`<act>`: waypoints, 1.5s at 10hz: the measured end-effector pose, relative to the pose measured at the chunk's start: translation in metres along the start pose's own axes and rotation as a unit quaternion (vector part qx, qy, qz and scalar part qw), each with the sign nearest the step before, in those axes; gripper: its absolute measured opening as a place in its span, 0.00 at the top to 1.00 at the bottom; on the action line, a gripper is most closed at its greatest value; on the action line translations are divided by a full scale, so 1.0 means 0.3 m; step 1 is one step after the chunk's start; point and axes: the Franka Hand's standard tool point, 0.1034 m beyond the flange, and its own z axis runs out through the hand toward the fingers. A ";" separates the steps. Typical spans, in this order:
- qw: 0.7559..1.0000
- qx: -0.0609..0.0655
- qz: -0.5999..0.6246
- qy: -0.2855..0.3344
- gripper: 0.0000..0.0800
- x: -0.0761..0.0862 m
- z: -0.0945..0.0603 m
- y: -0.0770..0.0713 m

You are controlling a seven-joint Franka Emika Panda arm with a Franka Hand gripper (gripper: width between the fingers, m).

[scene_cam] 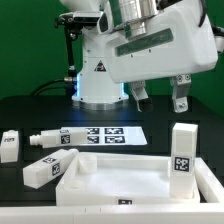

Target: Assemble desk

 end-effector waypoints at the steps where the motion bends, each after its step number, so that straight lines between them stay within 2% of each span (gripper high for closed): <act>1: 0.999 0.000 -0.037 0.000 0.19 0.005 0.000 0.003; 2: 0.995 -0.002 -0.102 0.001 0.19 0.056 -0.001 0.052; 4: 0.983 -0.023 -0.181 -0.025 0.19 0.169 -0.004 0.179; 5: 0.978 -0.032 -0.205 -0.021 0.19 0.193 0.040 0.231; 6: 0.976 -0.033 -0.216 -0.017 0.19 0.182 0.065 0.242; 9: 0.976 -0.036 -0.215 -0.017 0.19 0.193 0.071 0.251; 10: 0.972 -0.050 -0.227 -0.045 0.19 0.217 0.095 0.308; 11: 0.972 -0.063 -0.216 -0.073 0.19 0.267 0.107 0.347; 12: 0.968 -0.073 -0.209 -0.113 0.19 0.293 0.110 0.360; 13: 0.963 -0.086 -0.199 -0.161 0.19 0.320 0.126 0.394; 15: 0.950 -0.101 -0.183 -0.231 0.19 0.314 0.128 0.429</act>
Offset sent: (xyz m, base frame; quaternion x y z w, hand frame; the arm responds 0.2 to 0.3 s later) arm -0.0246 -0.0712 -0.0097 -0.0322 -0.1035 -0.1627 0.9807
